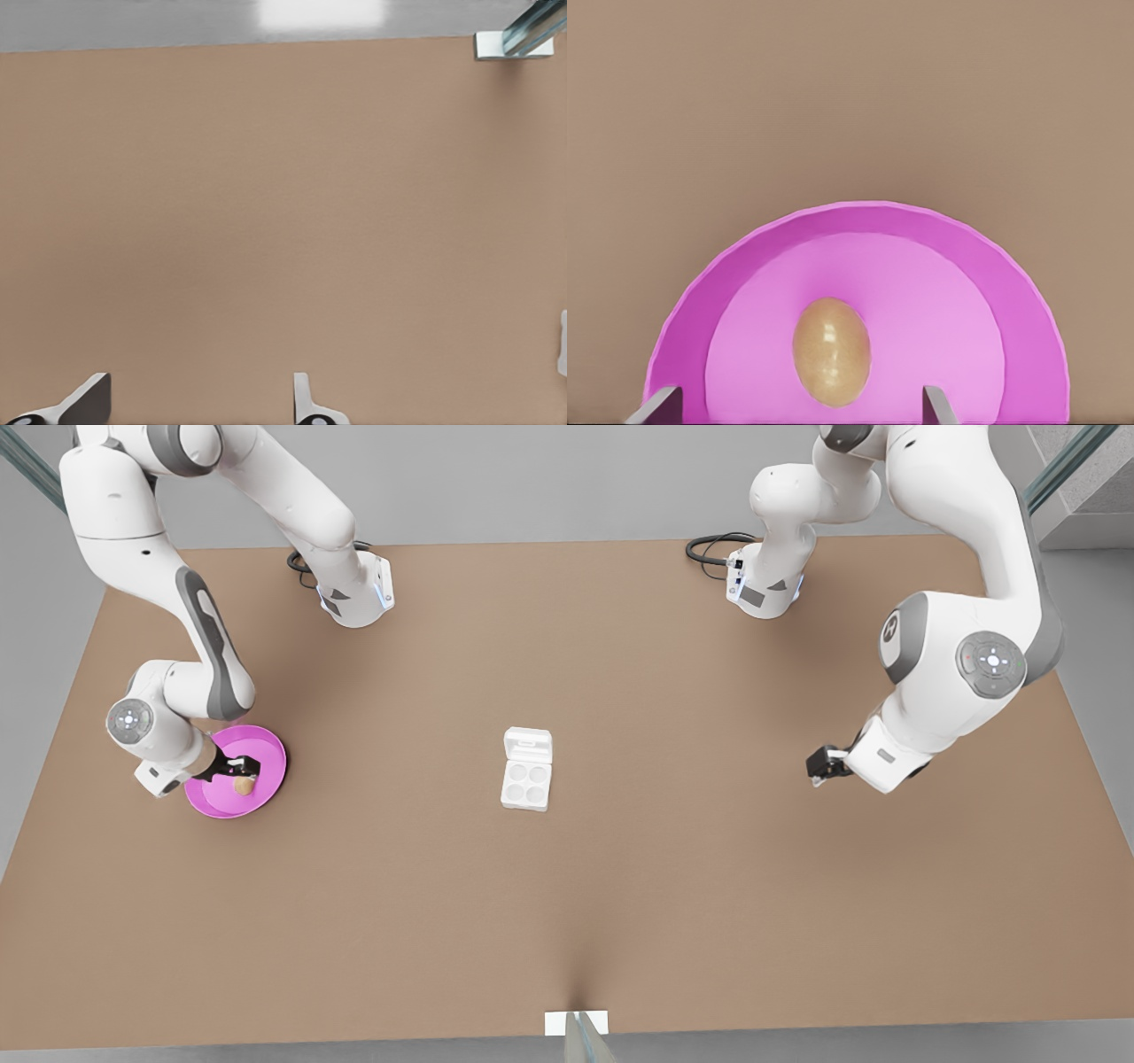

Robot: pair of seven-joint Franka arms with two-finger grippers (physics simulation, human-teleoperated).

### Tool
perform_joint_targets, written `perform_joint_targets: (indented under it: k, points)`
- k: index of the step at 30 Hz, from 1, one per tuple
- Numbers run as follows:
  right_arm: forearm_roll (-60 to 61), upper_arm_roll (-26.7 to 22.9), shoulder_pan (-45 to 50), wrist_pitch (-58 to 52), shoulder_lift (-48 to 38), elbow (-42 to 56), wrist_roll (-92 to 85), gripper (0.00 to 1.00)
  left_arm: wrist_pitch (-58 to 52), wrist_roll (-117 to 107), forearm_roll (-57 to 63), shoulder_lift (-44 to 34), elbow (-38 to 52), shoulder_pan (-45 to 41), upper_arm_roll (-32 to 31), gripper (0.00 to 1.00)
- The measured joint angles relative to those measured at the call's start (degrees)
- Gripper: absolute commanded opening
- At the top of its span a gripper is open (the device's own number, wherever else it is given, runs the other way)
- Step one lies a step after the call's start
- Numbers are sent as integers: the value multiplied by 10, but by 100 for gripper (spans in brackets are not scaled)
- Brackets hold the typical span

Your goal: Pack egg into the box and close the box lid

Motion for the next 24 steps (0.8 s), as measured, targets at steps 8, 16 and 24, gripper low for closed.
perform_joint_targets:
  k: [8, 16, 24]
  points:
    - [-32, 19, -54, 64, 24, -28, 7, 100, -15, -3, 1, -2, 1, -20, -5, 100]
    - [-50, 17, -68, 97, 56, -22, 11, 100, -30, -5, 1, -11, 1, -17, -10, 100]
    - [-47, 17, -71, 125, 79, -23, 14, 100, -39, -7, 1, -10, -1, -17, -11, 100]
